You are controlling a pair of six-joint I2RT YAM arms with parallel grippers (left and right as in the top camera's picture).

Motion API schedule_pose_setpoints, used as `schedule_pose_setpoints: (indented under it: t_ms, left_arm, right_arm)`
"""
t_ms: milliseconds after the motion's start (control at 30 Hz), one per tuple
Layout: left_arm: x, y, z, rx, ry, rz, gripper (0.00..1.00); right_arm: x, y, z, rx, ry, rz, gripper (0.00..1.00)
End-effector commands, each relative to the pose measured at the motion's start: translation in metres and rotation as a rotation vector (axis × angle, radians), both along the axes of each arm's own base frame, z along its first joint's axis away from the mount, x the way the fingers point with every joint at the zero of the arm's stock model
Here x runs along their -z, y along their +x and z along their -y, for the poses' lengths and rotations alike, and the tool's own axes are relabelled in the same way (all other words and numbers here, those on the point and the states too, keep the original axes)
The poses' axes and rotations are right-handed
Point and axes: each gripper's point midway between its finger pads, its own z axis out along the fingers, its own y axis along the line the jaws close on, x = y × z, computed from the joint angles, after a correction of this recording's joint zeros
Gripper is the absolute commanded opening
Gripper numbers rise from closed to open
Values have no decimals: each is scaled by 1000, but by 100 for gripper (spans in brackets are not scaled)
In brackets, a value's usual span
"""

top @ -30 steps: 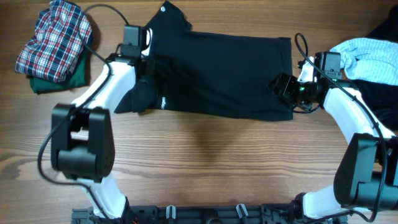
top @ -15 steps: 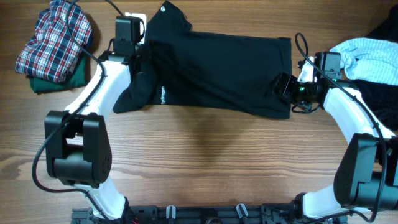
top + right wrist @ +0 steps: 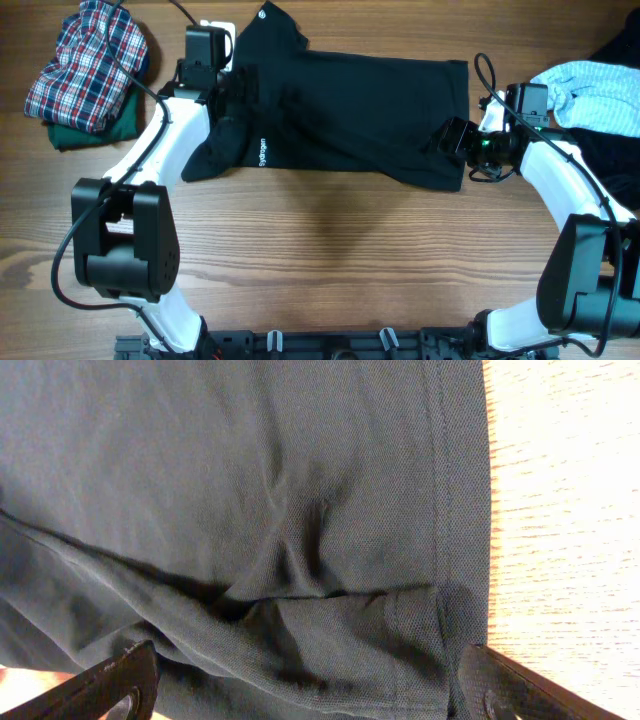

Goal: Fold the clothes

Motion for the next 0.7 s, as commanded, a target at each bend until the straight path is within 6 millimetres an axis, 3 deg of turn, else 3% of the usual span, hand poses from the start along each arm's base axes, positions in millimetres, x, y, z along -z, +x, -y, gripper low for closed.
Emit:
schedule_pose_setpoints:
  t_ms: [0, 200, 300, 467, 667]
  left_arm:
    - [-23, -21, -3, -54, -48, -41, 100]
    - [-49, -91, -10, -205, -143, -207, 100]
    - [-49, -121, -11, -285, -187, -297, 100]
    - [-26, -158, -2, -316, -240, -475, 100]
    - [12, -172, 0, -353, -267, -523, 100]
  right_arm:
    - [-13, 5, -3, -7, 14, 27, 96]
    - [-4, -22, -6, -30, 24, -85, 95]
    - [-1, -37, -3, -23, 28, -145, 91]
    - [-17, -50, 16, 4, 18, -140, 90]
    - [-31, -55, 30, -24, -14, -93, 91]
